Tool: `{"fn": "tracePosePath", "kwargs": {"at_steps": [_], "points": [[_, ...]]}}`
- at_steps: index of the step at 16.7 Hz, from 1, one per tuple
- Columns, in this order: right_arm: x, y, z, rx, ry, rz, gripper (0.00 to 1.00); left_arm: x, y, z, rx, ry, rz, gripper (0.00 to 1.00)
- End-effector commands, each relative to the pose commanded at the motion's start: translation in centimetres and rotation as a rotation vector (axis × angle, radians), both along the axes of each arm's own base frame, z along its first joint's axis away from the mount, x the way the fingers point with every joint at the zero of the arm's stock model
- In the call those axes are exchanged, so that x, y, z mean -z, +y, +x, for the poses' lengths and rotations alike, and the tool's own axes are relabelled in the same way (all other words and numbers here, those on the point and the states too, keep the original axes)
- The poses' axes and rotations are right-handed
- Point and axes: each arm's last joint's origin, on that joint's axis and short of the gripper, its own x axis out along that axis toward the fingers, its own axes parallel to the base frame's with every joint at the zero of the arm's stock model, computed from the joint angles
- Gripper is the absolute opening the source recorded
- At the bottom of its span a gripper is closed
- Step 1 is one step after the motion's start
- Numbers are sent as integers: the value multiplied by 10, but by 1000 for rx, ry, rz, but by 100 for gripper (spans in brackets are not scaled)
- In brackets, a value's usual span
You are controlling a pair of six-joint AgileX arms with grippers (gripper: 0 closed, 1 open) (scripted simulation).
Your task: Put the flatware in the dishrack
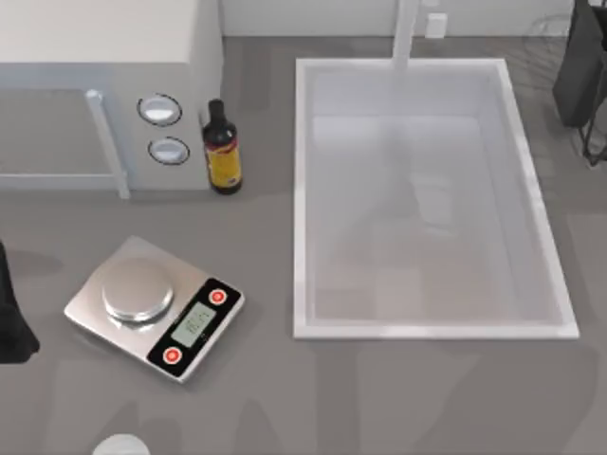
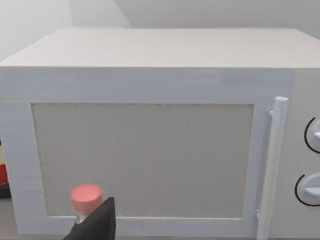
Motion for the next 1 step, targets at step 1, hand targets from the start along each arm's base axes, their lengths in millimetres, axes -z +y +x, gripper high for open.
{"fn": "tracePosePath", "kwargs": {"at_steps": [1], "points": [[0,0,0,0,0,0,100,0,0,0,0,0,0,100]]}}
